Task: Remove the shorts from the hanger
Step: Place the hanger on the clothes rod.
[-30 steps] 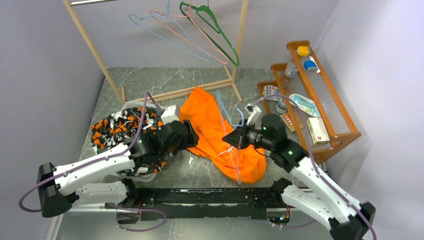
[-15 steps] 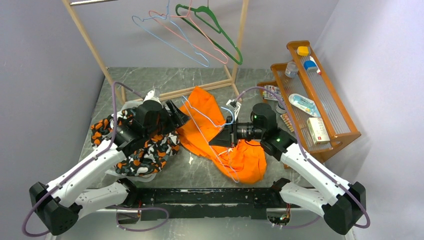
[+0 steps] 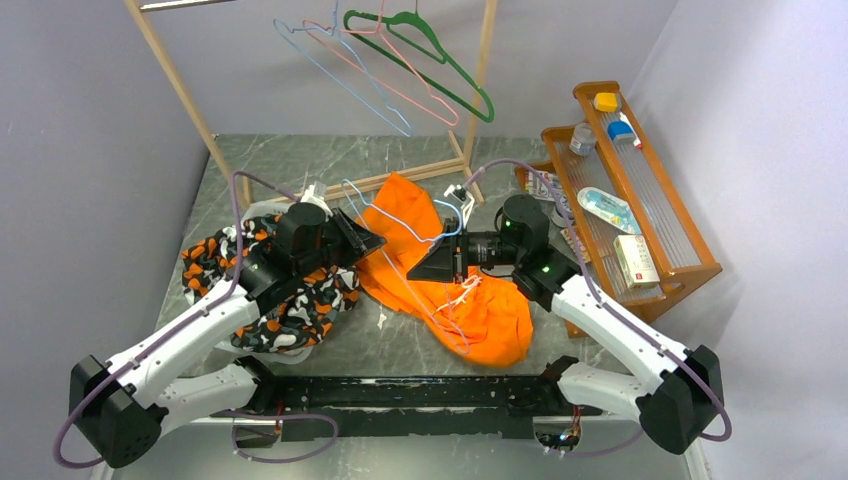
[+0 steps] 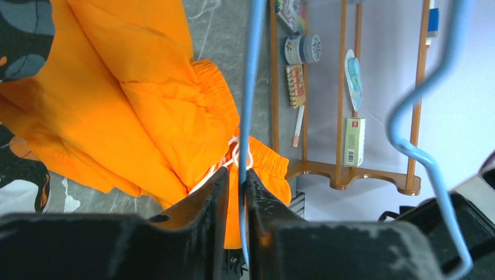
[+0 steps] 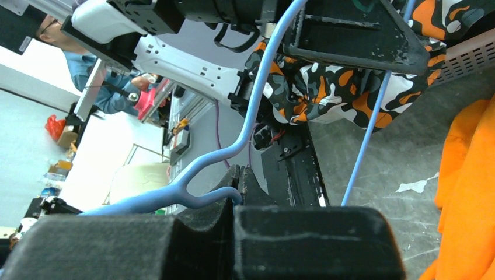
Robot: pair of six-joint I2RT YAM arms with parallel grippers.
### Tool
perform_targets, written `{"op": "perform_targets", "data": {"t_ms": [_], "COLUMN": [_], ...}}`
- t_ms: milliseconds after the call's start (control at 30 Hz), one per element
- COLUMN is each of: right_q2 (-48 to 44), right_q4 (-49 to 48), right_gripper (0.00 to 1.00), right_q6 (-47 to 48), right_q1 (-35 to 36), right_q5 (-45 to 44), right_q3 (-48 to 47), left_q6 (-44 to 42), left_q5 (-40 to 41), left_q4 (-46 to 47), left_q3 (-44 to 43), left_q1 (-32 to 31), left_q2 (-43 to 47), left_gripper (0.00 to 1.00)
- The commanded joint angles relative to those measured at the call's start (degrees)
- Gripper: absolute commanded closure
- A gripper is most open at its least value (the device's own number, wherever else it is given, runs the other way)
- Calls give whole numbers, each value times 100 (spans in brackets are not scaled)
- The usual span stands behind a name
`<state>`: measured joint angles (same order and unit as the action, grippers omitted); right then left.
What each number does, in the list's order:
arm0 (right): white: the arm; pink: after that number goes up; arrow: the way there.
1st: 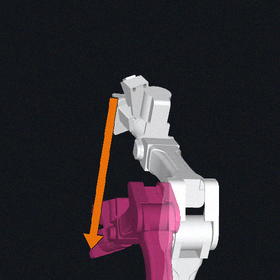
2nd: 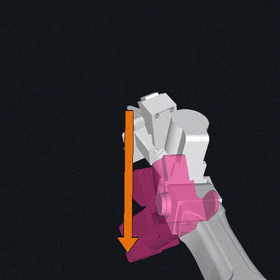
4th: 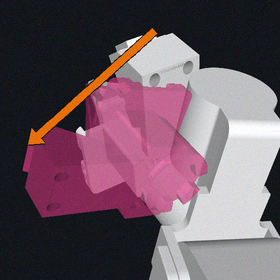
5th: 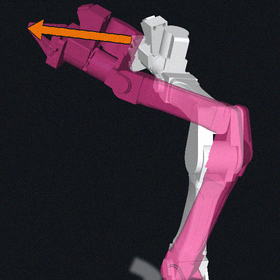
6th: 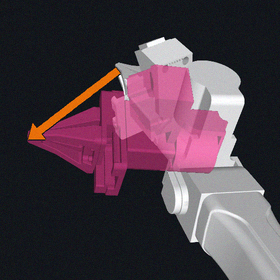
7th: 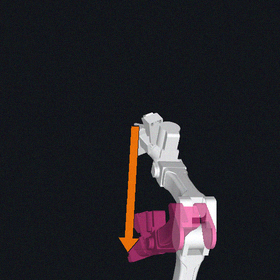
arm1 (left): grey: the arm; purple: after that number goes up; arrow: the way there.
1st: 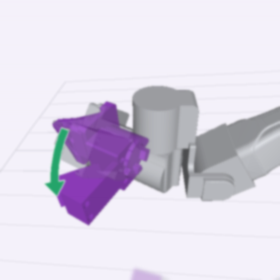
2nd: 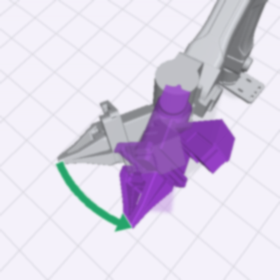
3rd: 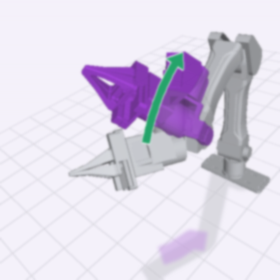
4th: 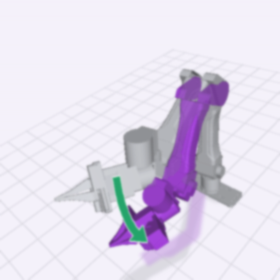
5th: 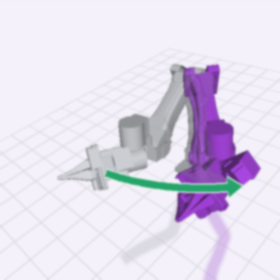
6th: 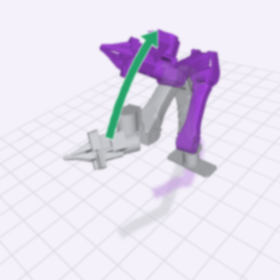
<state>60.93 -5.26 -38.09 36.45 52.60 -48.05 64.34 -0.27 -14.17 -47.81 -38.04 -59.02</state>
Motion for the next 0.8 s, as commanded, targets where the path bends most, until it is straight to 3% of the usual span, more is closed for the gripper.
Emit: {"op": "perform_targets", "data": {"t_ms": [0, 67, 167, 367, 400, 433, 667, 767], "right_q2": [120, 231, 361, 160, 71, -54, -1551, -2158], "right_q4": [-642, -424, 47, 258, 376, 568, 828, 855], "right_gripper": [100, 100, 91, 50, 32, 26, 20, 16], "right_q6": [-206, -51, 204, 241, 338, 480, 1579, 2148], "right_q1": [66, 117, 172, 170, 170, 170, 174, 169], "right_q5": [165, 126, -25, -747, -914, -1126, -3123, -3220], "right_q3": [-17, -160, -379, -371, -364, -351, 341, 638], "left_q6": [316, 437, 671, 1110, 1115, 1101, 989, 1185], "left_q5": [112, 208, 407, 985, 1038, 1094, 1252, 1282], "left_q4": [284, 232, 25, -107, -145, -224, -1109, -1208], "left_q3": [134, 137, 87, 81, 34, -30, -484, -354], "left_q1": [35, 34, 36, 90, 135, 213, 623, 763], "left_q2": [225, 250, 299, 651, 700, 730, 870, 1108], "left_gripper": [86, 93, 93, 93, 93, 93, 93, 93]}}
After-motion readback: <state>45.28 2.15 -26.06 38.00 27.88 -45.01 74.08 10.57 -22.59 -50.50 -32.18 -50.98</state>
